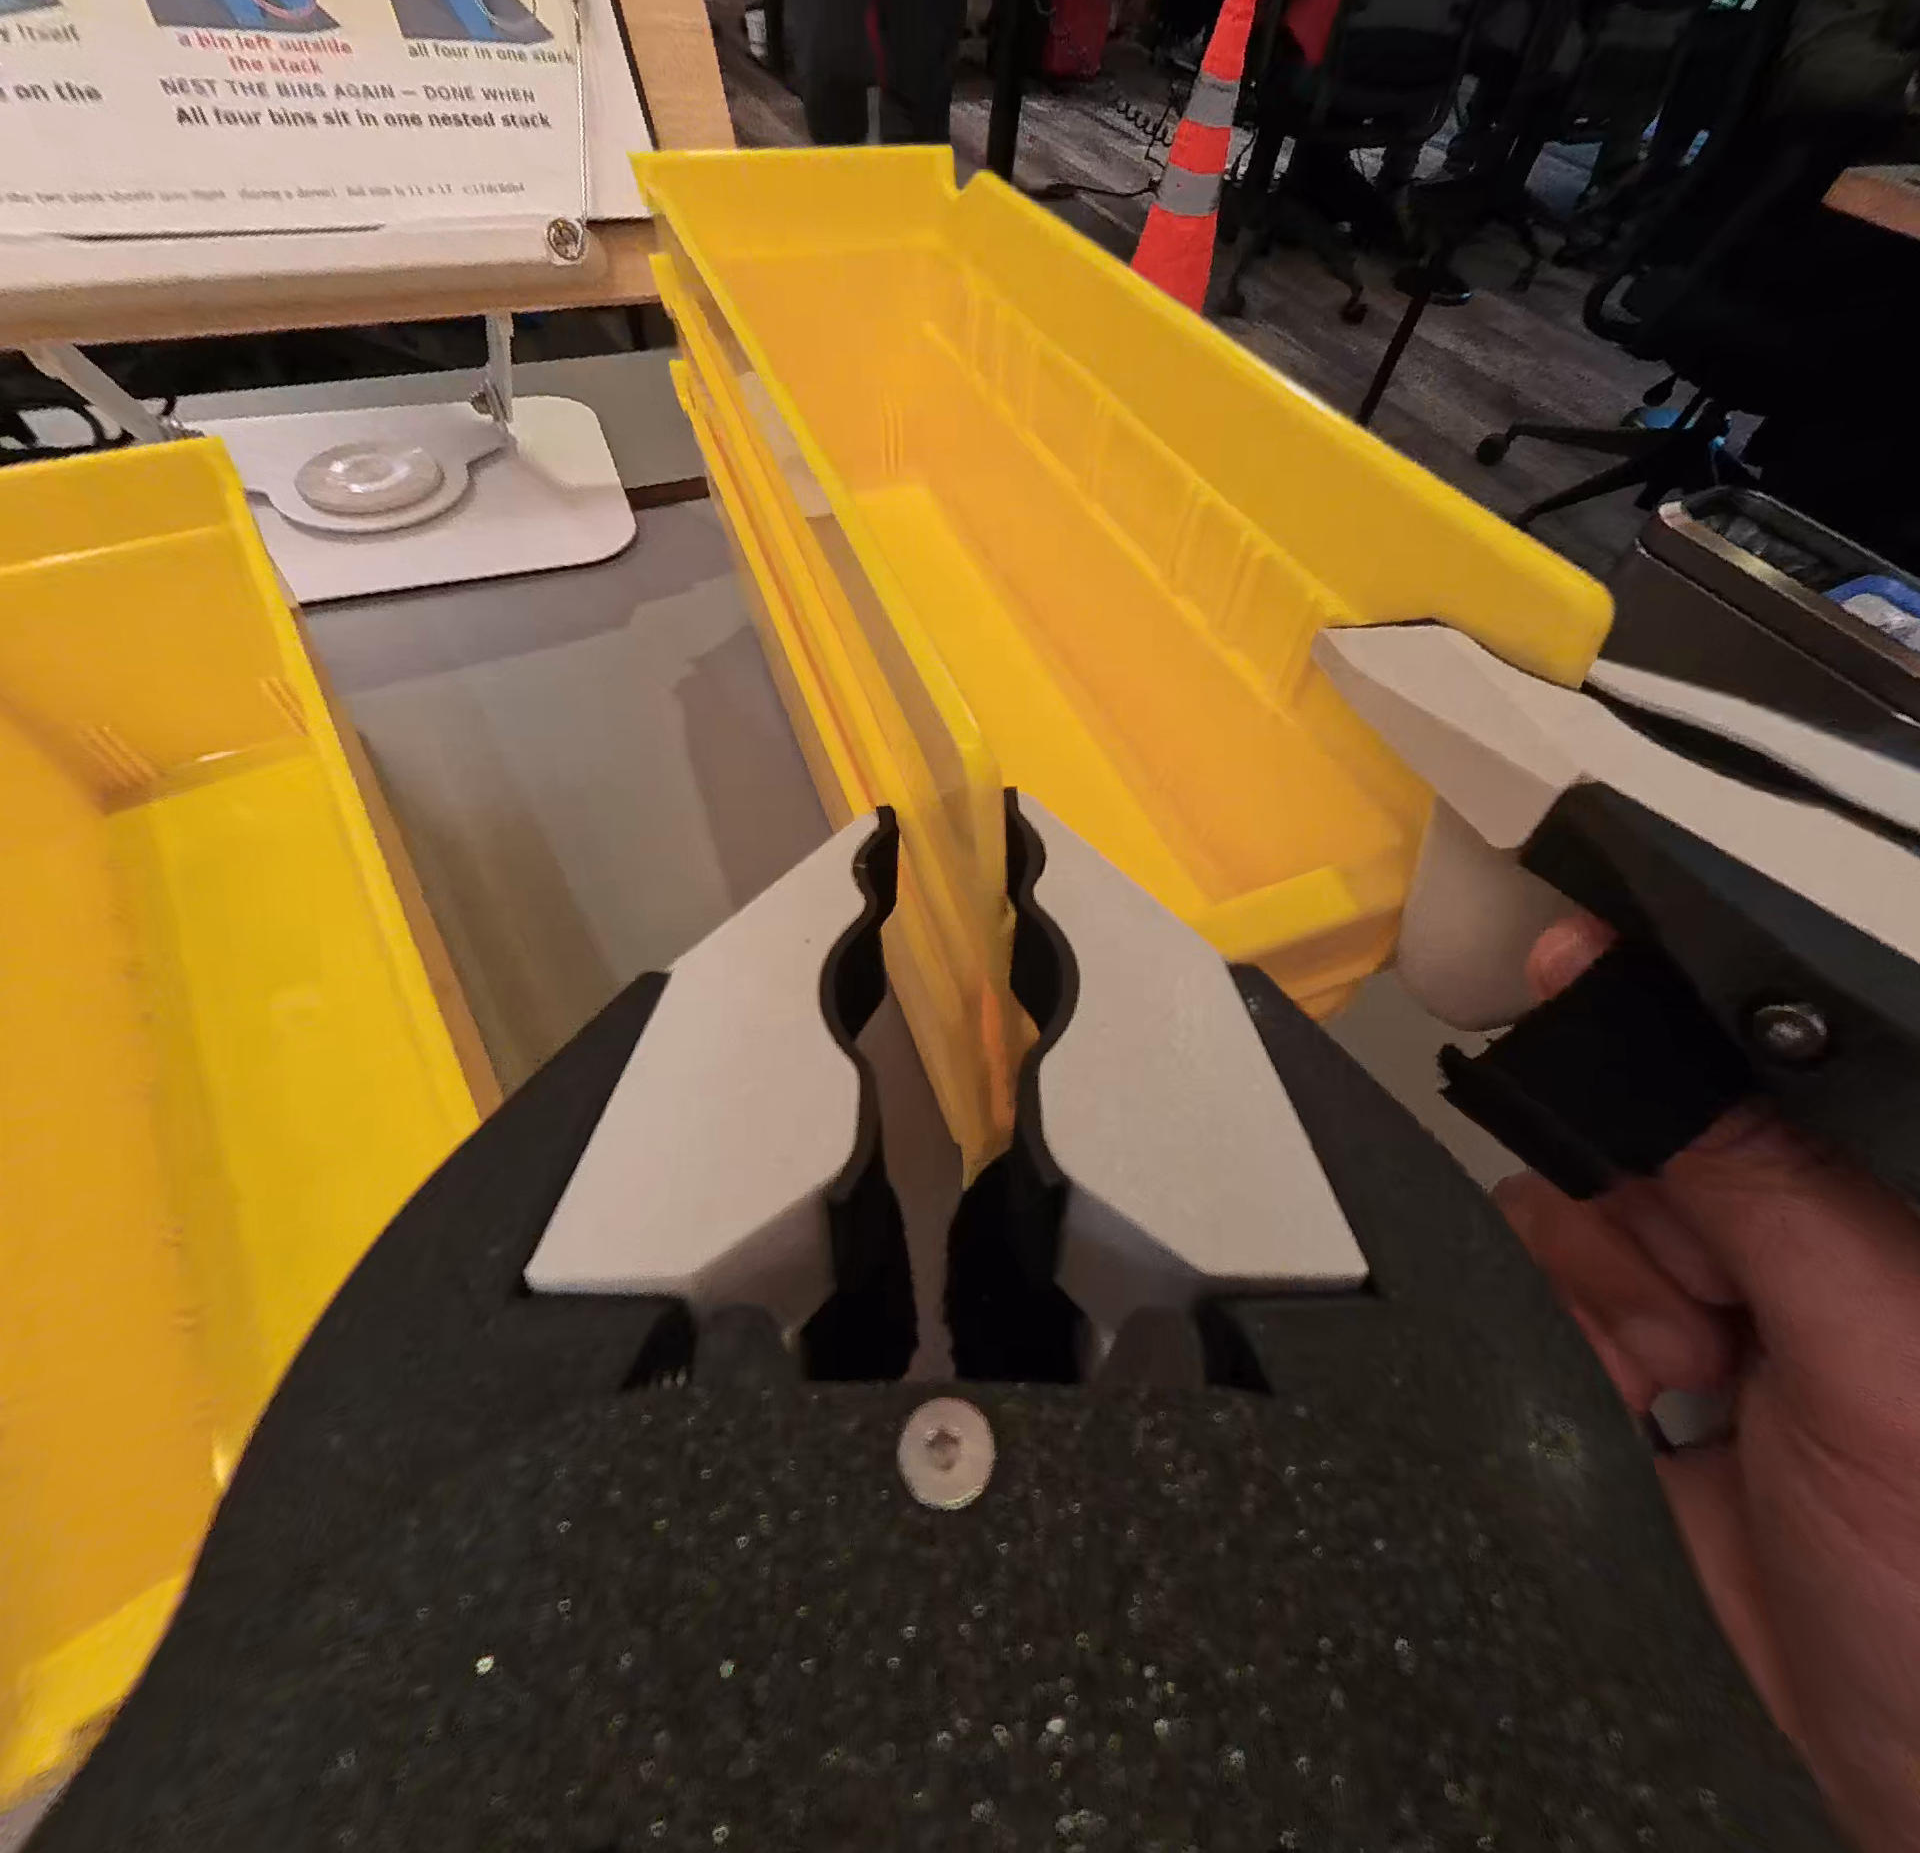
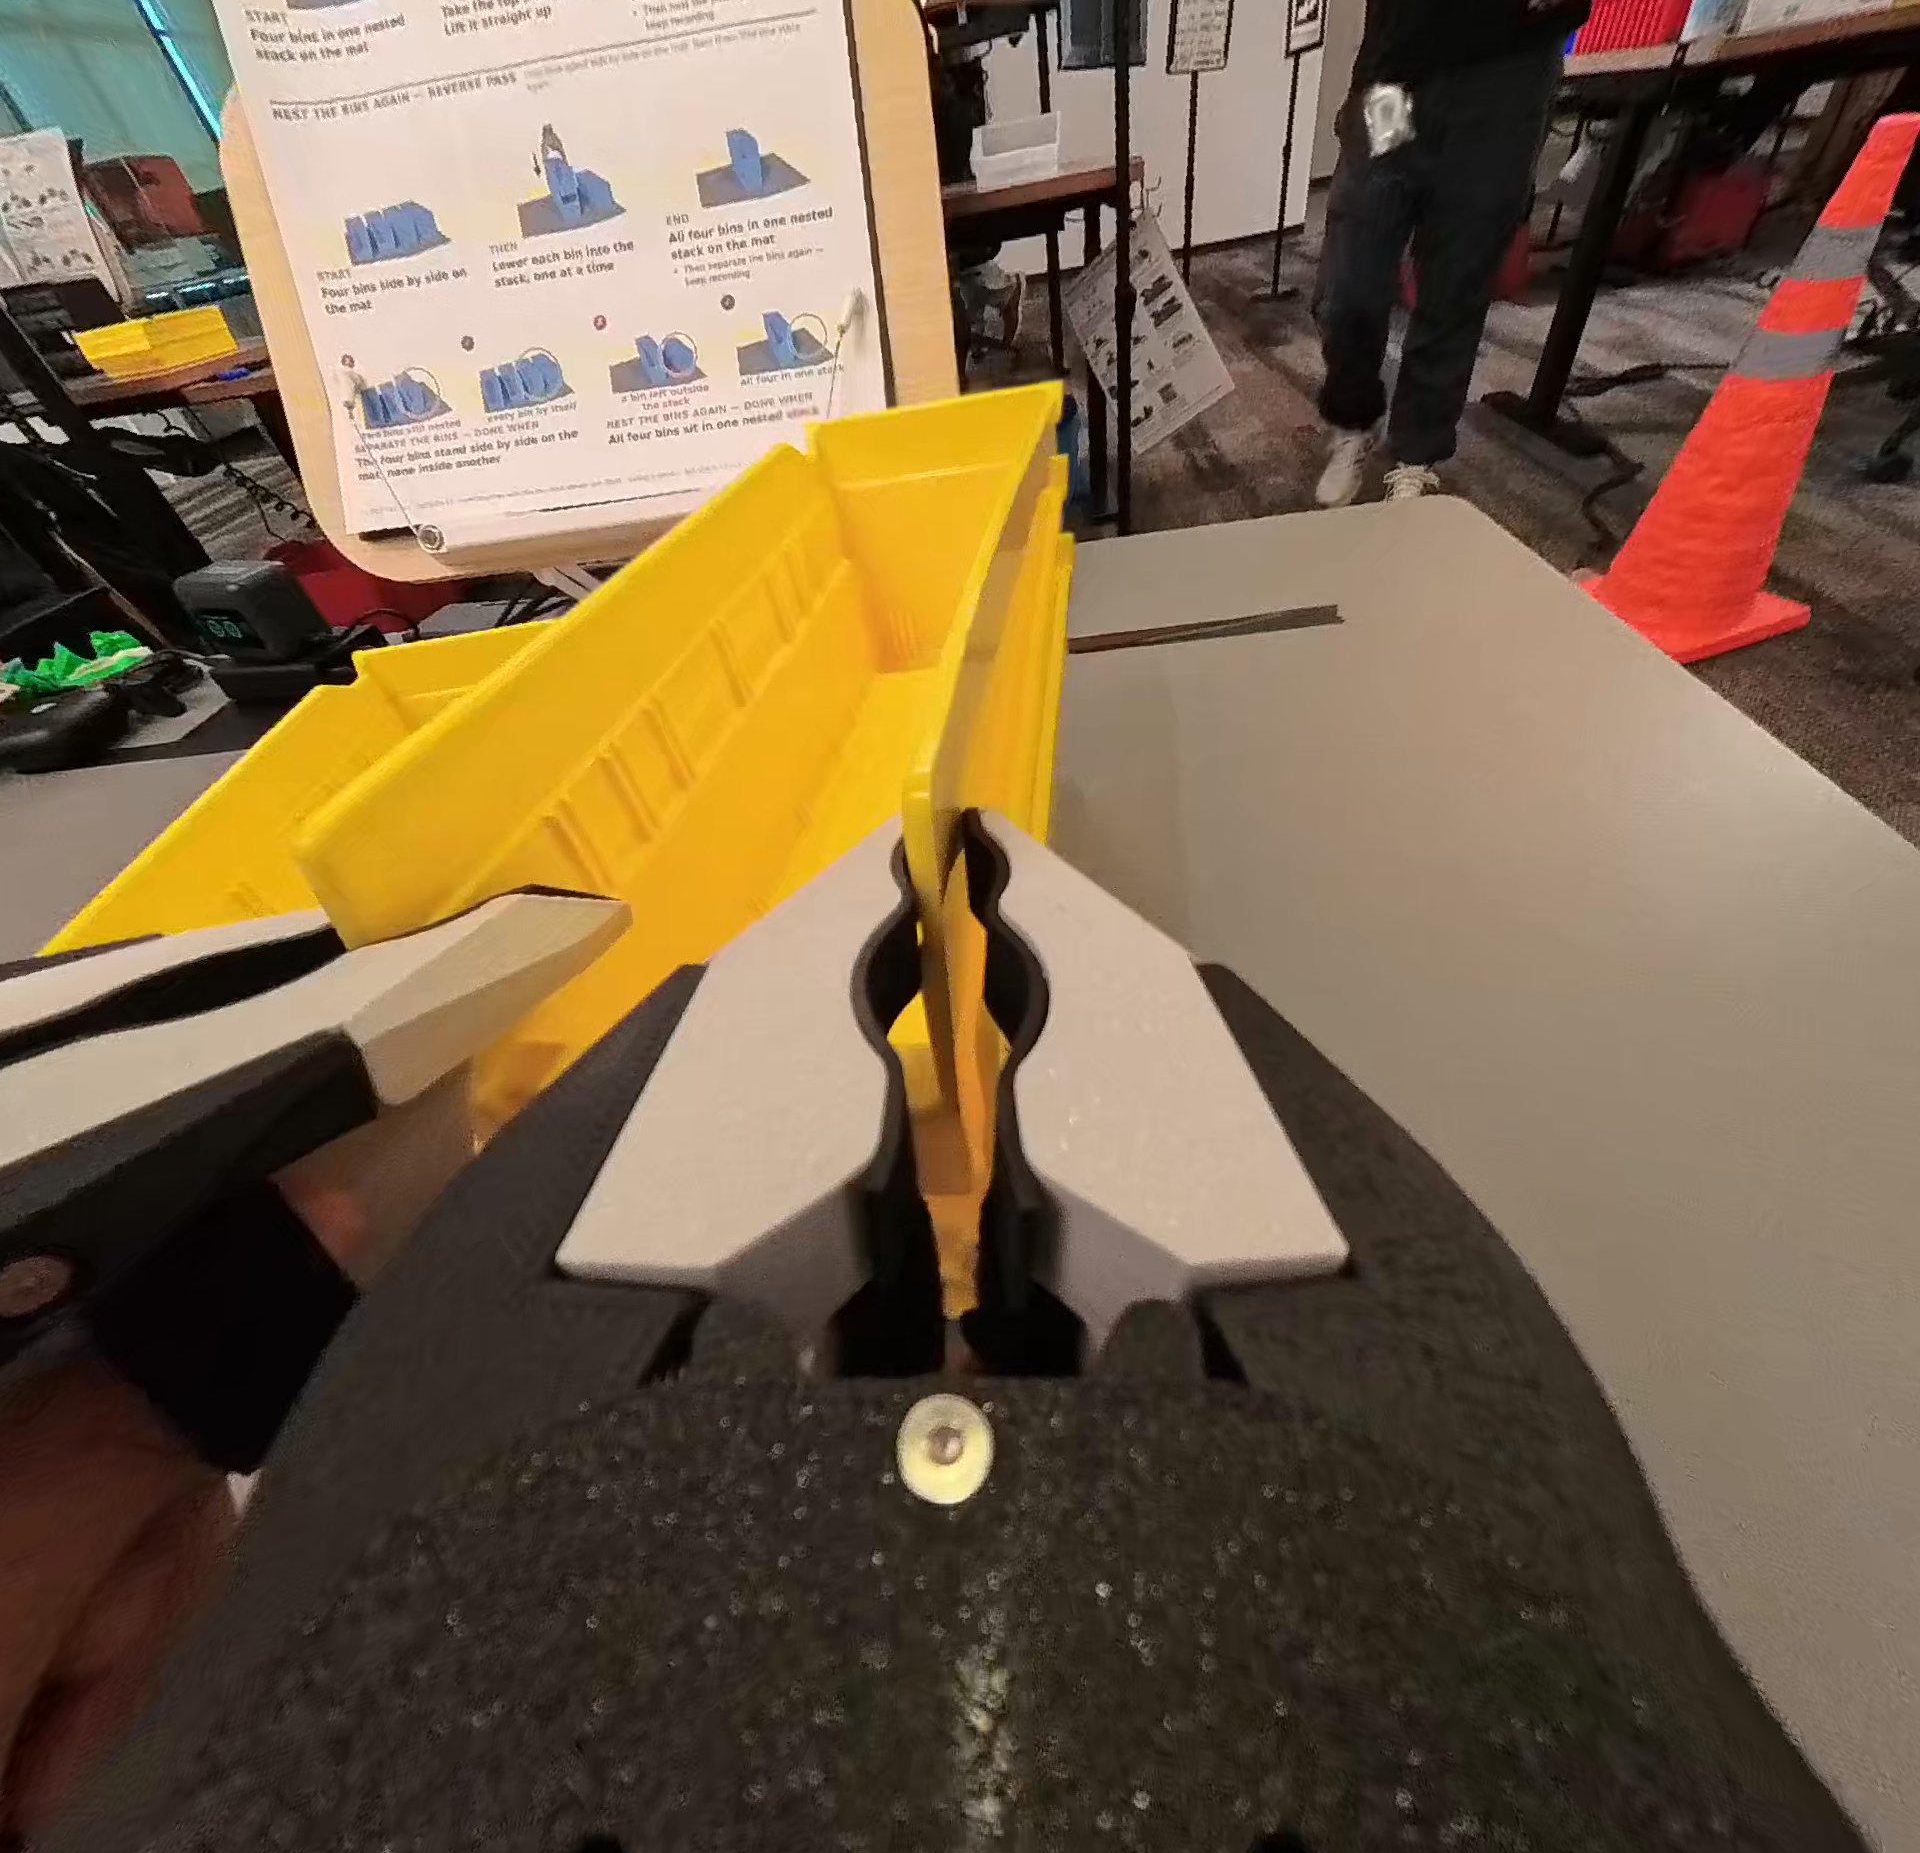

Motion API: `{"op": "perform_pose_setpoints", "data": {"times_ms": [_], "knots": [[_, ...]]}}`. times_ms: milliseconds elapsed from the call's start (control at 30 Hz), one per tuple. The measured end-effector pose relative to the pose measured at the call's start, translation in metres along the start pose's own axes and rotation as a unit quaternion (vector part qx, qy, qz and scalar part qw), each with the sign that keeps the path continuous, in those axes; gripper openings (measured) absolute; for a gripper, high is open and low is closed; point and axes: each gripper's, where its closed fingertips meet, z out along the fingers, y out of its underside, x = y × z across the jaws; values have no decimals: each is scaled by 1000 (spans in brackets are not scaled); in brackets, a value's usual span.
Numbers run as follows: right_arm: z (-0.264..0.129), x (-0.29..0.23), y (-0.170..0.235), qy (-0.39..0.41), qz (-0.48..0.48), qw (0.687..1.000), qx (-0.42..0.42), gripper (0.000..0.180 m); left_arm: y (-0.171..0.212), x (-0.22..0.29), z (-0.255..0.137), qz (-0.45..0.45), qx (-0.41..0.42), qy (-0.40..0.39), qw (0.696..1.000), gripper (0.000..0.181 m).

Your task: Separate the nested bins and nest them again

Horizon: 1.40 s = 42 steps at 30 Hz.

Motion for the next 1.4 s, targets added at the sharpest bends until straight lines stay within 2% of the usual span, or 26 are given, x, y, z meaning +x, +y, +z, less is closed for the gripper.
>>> {"op": "perform_pose_setpoints", "data": {"times_ms": [200, 333, 433, 533, 600, 633, 700, 767, 833, 933, 1033, 1100, 1267, 1400], "knots": [[-7, 4, 2, -8, 0, 1000, -14, 3, 4, 10, -8, 2, 1, 18, 1000, 22], [-3, 7, 4, -35, 14, 998, -51, 4, 7, 17, -20, -70, 9, 87, 994, 30], [-6, 11, 0, -24, -9, 998, -64, 20, 5, 11, -47, -116, 19, 130, 985, 32], [-13, 9, -7, -23, -46, 995, -82, 26, 20, -7, -65, -79, -20, 114, 990, 30], [-10, 2, -21, -46, -86, 989, -113, 42, 33, -11, -76, -47, -49, 131, 989, 29], [-6, -2, -28, -59, -103, 982, -145, 62, 37, -13, -79, -34, -58, 136, 988, 29], [3, -13, -37, -93, -143, 960, -222, 90, 38, -22, -82, -47, -71, 132, 988, 30], [16, -20, -42, -117, -162, 939, -279, 103, 46, -19, -95, -58, -93, 161, 981, 30], [31, -29, -35, -148, -135, 919, -339, 121, 66, -28, -111, -2, -112, 148, 983, 30], [43, -37, -14, -172, -79, 872, -451, 138, 95, -40, -131, 64, -131, 134, 980, 30], [58, -36, -4, -143, -59, 843, -515, 143, 109, -28, -141, 25, -142, 173, 974, 30], [68, -38, -2, -114, -38, 830, -545, 143, 116, -15, -150, 11, -185, 208, 960, 33], [90, -31, 7, -8, -56, 799, -598, 136, 129, -23, -170, 86, -202, 209, 953, 29], [96, -30, 16, 31, -53, 786, -616, 123, 126, -27, -178, 73, -203, 219, 951, 29]]}}
